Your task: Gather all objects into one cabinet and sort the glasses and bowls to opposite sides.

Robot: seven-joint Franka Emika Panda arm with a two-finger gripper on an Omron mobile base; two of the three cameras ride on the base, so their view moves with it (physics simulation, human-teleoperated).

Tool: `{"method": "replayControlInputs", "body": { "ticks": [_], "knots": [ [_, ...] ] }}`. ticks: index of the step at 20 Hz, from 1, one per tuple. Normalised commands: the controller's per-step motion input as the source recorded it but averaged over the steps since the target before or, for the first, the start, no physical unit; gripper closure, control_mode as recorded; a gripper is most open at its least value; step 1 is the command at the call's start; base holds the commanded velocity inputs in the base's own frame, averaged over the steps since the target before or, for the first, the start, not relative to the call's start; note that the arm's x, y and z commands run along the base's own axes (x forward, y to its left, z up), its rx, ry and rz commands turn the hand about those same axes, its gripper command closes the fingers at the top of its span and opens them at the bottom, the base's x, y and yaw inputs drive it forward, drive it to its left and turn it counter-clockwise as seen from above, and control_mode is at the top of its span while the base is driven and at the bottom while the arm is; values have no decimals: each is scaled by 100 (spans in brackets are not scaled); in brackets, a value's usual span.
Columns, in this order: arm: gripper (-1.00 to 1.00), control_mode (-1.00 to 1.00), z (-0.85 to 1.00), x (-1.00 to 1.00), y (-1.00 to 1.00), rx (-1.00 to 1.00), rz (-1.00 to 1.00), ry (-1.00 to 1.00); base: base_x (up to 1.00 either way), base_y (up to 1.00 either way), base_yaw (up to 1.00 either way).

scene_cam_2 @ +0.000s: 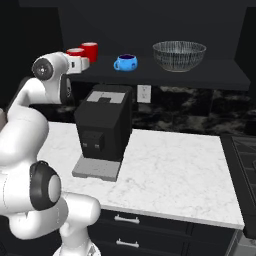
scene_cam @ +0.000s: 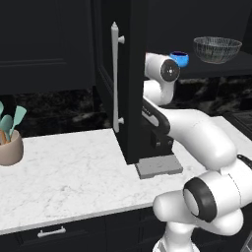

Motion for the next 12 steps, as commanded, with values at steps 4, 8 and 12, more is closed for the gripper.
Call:
{"method": "replayControlInputs", "body": {
  "ticks": [4, 8, 12],
  "knots": [
    [-100, -100, 6, -63, -26, 0, -1, 10, 0, 0, 0],
    [-100, -100, 26, -69, -39, 0, -6, 12, 0, 0, 0],
    [-100, -100, 31, -68, -47, 0, -9, 17, 0, 0, 0]
  ]
}}
